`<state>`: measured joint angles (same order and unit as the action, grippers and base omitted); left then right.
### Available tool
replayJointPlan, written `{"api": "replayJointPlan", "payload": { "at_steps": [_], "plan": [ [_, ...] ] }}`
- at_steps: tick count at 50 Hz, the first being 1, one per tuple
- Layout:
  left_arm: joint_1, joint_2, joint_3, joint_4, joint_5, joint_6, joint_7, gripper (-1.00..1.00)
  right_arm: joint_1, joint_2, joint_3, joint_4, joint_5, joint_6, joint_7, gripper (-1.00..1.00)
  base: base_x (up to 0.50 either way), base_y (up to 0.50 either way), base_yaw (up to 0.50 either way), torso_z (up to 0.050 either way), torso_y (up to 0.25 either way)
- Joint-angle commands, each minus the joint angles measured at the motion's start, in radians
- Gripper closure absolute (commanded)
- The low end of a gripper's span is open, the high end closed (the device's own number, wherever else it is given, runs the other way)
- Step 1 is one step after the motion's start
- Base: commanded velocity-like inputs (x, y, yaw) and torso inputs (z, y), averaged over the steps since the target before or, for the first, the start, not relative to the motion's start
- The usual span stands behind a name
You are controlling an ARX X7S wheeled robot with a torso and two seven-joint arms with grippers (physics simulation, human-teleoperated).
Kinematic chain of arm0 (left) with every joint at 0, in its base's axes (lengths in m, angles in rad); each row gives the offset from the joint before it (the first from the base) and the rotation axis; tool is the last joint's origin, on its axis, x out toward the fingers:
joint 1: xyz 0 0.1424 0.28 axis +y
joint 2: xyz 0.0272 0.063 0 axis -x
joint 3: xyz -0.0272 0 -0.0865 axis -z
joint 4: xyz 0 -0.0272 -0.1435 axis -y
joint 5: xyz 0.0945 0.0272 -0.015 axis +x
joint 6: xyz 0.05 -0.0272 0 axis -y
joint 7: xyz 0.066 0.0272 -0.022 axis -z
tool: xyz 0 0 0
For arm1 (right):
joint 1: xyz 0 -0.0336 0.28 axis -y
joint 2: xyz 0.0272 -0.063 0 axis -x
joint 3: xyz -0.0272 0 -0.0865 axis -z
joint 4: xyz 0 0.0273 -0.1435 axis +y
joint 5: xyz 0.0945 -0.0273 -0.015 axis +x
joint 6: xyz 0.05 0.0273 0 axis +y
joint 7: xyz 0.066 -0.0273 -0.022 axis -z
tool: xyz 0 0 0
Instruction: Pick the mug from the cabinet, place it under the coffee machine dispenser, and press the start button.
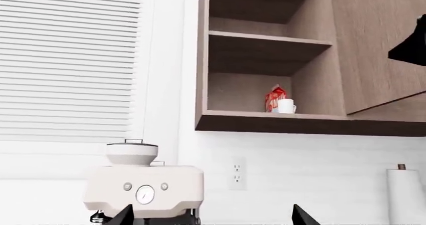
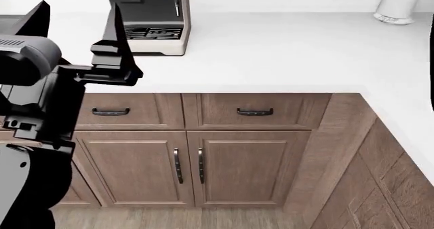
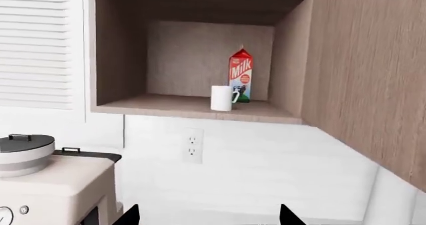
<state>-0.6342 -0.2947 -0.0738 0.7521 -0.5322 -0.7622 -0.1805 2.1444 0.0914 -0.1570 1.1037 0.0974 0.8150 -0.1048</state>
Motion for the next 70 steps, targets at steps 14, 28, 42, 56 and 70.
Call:
{"api": "replayJointPlan", "payload": {
  "at_steps": [14,28,42,56,70],
  "plan": [
    [0.018,-0.003,-0.002,0.043,-0.067,-0.028,-0.002,-1.00,0.161,-0.047,0.159,0.205,-0.090,-0.025,0.080,-1.00,0.00,0.00,0.00,0.048,0.025],
    [0.013,-0.002,-0.031,0.074,-0.112,-0.054,-0.031,-1.00,0.161,-0.047,0.159,0.205,-0.090,-0.025,0.080,-1.00,0.00,0.00,0.00,0.010,0.003],
    [0.015,-0.018,-0.028,0.090,-0.117,-0.062,-0.046,-1.00,0.161,-0.047,0.159,0.205,-0.090,-0.025,0.080,-1.00,0.00,-0.21,0.00,0.000,0.000],
    [0.029,-0.029,-0.031,0.090,-0.118,-0.047,-0.048,-1.00,0.161,-0.047,0.159,0.205,-0.090,-0.025,0.080,-1.00,0.28,0.00,0.00,0.000,0.000],
    [0.025,-0.041,-0.039,0.107,-0.150,-0.045,-0.057,-1.00,0.161,-0.047,0.159,0.205,-0.090,-0.025,0.080,-1.00,0.49,0.00,0.00,0.000,0.000]
  ]
}}
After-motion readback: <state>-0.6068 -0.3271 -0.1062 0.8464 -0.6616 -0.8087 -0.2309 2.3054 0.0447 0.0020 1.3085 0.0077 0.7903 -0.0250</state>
